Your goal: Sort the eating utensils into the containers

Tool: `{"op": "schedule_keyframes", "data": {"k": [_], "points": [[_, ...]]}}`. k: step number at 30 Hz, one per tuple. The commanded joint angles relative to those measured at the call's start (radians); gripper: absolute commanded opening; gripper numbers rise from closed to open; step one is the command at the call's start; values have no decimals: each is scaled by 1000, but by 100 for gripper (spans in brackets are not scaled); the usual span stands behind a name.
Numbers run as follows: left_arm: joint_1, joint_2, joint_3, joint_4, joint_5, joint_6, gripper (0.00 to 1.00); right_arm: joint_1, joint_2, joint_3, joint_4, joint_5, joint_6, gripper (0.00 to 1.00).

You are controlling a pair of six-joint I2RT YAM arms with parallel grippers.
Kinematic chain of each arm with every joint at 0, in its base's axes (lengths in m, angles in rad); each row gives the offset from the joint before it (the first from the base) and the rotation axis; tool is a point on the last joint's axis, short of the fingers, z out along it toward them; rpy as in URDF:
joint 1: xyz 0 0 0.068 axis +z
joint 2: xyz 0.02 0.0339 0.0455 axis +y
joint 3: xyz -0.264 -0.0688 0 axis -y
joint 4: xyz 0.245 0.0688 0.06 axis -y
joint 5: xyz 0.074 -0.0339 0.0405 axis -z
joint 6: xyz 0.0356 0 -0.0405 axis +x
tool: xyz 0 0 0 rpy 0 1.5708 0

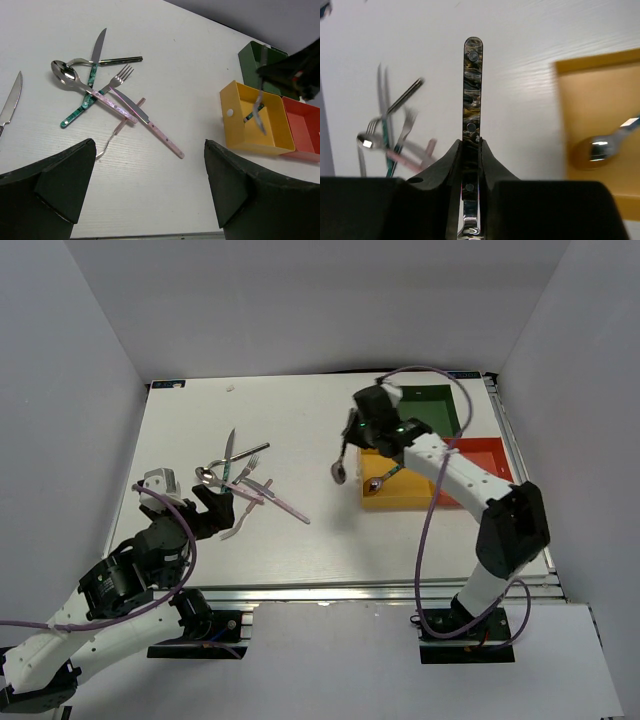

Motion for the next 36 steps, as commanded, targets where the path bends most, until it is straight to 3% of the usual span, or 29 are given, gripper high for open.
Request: {"op": "schedule_keyframes", "data": {"k": [1, 4, 9, 12, 14, 19, 23, 26, 28, 30, 32, 36], "points": [[4, 0, -4, 0, -9, 2, 98, -234, -103, -168, 18, 83, 42, 0], [6, 21, -1, -6, -13, 0, 98, -352, -102, -232, 58, 77, 75, 0], [4, 8, -3, -4, -12, -1, 98, -392, -54, -290, 67, 108, 102, 0], [6, 21, -1, -6, -13, -1, 98, -392, -89, -359, 114, 77, 139, 19], [6, 26, 0, -7, -13, -1, 98, -392, -105, -373, 104, 70, 167, 63], [6, 21, -3, -6, -13, -1, 98, -365, -146, -362, 110, 74, 147, 84], [6, 24, 0, -7, -25, -10, 98, -313, -159, -276, 85, 99, 89, 86], [7, 52, 12, -24, -41, -18, 98, -206, -169, -269, 296, -13, -109, 85], [12, 67, 14, -26, -44, -21, 98, -98, -90, -172, 350, -161, -336, 85], [13, 66, 12, -30, -47, -26, 98, 1, 69, -36, 250, -277, -554, 85], [13, 60, 11, -33, -53, -30, 98, 107, 175, 157, 91, -257, -667, 83], [15, 29, 11, -36, -61, -36, 98, 241, 372, 336, 13, -194, -800, 81]]}}
